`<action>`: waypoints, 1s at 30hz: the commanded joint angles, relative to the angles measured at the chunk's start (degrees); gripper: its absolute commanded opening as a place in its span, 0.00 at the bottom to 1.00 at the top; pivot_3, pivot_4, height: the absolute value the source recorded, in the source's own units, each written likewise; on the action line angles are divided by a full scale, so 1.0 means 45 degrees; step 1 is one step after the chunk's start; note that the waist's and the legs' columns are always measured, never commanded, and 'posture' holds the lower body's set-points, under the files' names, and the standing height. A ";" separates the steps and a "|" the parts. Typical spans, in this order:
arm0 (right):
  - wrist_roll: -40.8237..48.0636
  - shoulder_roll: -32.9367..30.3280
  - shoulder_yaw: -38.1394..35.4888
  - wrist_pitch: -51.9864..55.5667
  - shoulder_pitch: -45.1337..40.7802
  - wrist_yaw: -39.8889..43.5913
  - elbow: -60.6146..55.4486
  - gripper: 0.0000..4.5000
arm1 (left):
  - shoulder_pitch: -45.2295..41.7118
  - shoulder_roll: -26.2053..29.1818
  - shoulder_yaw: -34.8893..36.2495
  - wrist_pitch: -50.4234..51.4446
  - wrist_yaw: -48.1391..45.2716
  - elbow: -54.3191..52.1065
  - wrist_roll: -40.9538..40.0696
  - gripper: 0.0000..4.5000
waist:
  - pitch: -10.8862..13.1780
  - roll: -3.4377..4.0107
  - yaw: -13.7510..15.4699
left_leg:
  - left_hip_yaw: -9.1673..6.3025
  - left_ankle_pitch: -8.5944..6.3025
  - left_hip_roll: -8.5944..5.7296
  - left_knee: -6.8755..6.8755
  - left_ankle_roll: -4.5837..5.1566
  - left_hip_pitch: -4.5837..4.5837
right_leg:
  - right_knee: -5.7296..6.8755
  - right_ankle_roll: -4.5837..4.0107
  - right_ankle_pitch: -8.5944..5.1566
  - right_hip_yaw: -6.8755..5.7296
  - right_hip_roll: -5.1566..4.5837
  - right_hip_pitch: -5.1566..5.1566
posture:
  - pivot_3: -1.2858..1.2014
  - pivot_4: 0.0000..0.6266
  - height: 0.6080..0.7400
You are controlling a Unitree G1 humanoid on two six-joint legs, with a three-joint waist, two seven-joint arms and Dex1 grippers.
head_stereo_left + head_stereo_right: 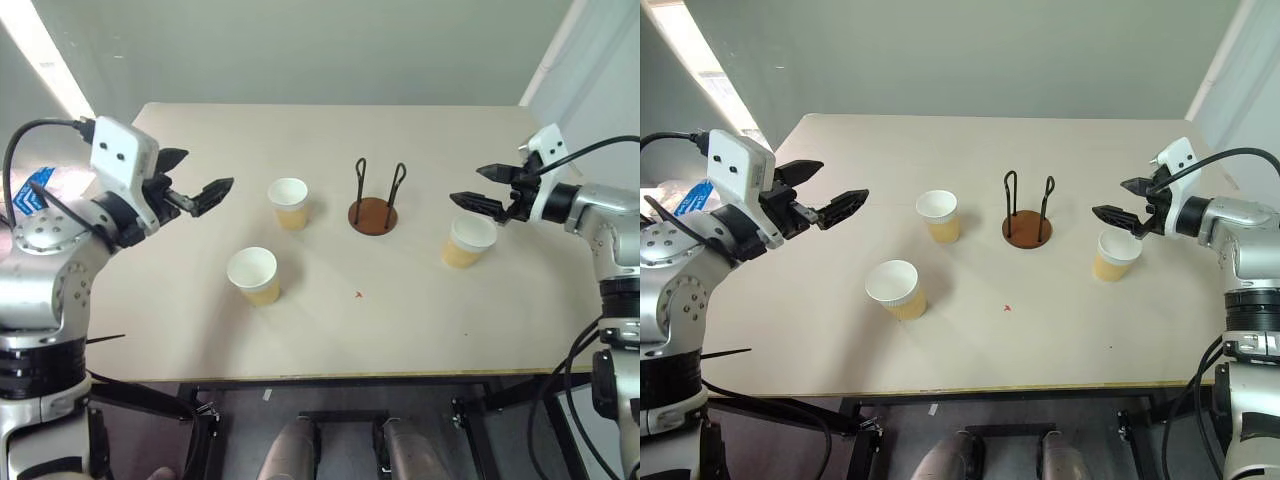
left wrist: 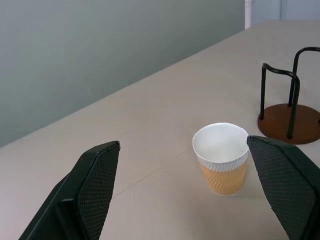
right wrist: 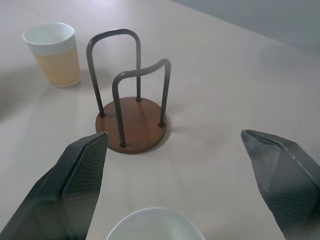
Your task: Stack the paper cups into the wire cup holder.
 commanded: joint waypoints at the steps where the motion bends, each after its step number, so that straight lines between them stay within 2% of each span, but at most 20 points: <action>1: 0.0072 -0.0303 -0.0205 0.0631 0.0115 -0.0206 -0.0887 1.00 | -0.0870 0.0244 -0.0321 -0.0552 -0.0717 0.0466 0.0051 0.99 | 0.0000 0.0000 0.0003 | 0.0001 0.0000 -0.0001 0.0002 0.0000 0.0000 | 0.0000 0.0000 0.0000 0.0002 -0.0001 0.0001 | 0.52 0.24 1.00; 6: -0.0191 -0.0683 0.0377 0.2161 0.0338 -0.0242 -0.1865 1.00 | -0.1893 0.0615 -0.1346 -0.1053 -0.2451 0.1521 0.0211 0.99 | 0.0000 0.0000 0.0001 | 0.0000 0.0000 -0.0002 0.0001 0.0000 -0.0004 | 0.0002 0.0001 0.0001 0.0001 -0.0001 -0.0004 | 0.52 0.24 1.00; 14: -0.0059 -0.0005 0.0720 0.1989 -0.0002 -0.0105 -0.2294 1.00 | -0.2344 0.0721 -0.1672 -0.0722 -0.4315 0.1612 -0.0607 0.99 | 0.0000 0.0000 -0.0032 | -0.0001 -0.0004 0.0003 -0.0014 -0.0007 -0.0007 | -0.0001 0.0000 0.0000 0.0003 0.0003 -0.0019 | 0.52 0.24 1.00; 17: -0.0185 0.0763 0.0807 0.0964 -0.0388 -0.0294 -0.1912 1.00 | -0.2371 0.0802 -0.1709 -0.0859 -0.4454 0.1964 -0.0344 0.99 | 0.0001 0.0001 -0.0057 | -0.0002 -0.0001 0.0007 -0.0013 -0.0002 -0.0006 | 0.0007 0.0000 0.0000 0.0004 0.0007 -0.0025 | 0.52 0.24 1.00; 23: -0.0445 0.1932 0.1174 0.0614 -0.0993 -0.0619 -0.0838 1.00 | -0.2381 0.0812 -0.1528 -0.0917 -0.4451 0.2141 -0.0274 0.99 | 0.0000 -0.0001 -0.0049 | -0.0011 0.0003 0.0008 -0.0011 0.0004 -0.0011 | 0.0008 -0.0007 -0.0004 -0.0002 0.0008 -0.0028 | 0.52 0.24 1.00; 30: -0.1102 0.2533 0.1699 0.0038 -0.1599 -0.0583 0.1038 1.00 | -0.2047 0.1062 -0.1356 -0.0959 -0.4426 0.1986 -0.0186 0.99 | 0.0000 0.0001 -0.0055 | -0.0010 -0.0001 0.0005 -0.0014 0.0000 -0.0041 | 0.0005 -0.0010 -0.0006 -0.0004 0.0004 -0.0054 | 0.52 0.24 1.00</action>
